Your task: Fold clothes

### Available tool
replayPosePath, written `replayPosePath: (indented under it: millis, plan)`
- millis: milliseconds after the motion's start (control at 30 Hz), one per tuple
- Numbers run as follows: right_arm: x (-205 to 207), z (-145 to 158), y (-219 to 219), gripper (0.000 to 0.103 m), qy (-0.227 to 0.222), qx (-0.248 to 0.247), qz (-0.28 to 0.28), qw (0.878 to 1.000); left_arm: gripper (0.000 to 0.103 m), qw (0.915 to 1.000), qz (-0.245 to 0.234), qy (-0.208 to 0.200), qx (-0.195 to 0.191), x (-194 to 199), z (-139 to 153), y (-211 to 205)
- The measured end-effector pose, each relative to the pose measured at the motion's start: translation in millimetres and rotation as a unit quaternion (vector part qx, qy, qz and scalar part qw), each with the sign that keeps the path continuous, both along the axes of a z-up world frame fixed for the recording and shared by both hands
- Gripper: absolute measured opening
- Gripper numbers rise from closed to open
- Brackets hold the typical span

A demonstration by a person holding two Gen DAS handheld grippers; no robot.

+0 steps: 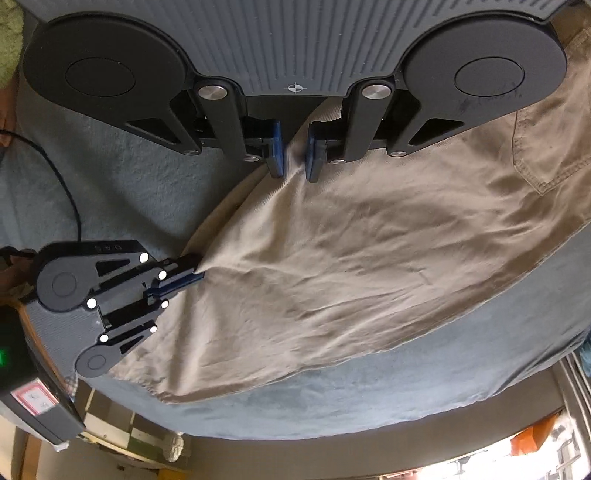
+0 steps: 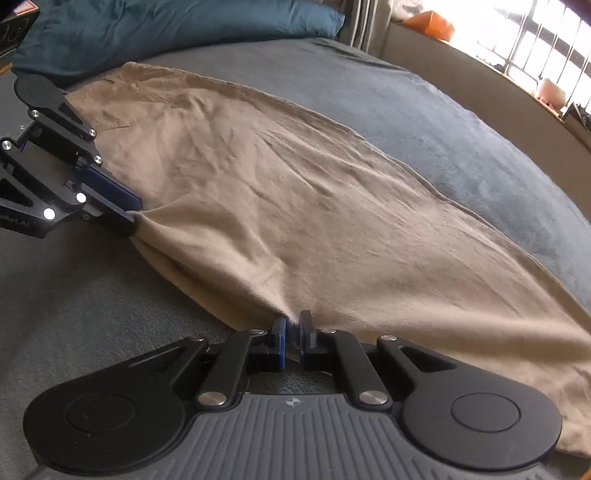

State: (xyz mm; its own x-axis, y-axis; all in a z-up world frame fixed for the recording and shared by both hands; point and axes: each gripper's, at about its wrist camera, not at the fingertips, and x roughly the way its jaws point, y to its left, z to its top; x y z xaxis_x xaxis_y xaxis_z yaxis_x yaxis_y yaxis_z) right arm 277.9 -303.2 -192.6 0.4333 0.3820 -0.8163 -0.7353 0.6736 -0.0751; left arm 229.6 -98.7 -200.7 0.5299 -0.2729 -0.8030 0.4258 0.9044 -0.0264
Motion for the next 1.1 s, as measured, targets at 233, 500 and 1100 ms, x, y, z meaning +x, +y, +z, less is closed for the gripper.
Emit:
replayPosePath:
  millis: [233,500,1100]
  plan:
    - [5.7,26.5,-46.5,0.013,0.118,0.131,-0.07,0.982,0.015,0.9982,0.004,0.001,-0.06,-10.9,26.9,23.6]
    - [41.8,23.4,-126.3,0.03,0.152,0.245,-0.303,0.908,0.017,0.9996,-0.009,-0.007,-0.026,4.9,10.8,0.3]
    - [54.1,5.7,-149.8,0.027,0.025,0.161,-0.391,0.906,0.024,0.9984,-0.046,-0.013,0.029,-10.6,-9.9,-8.8]
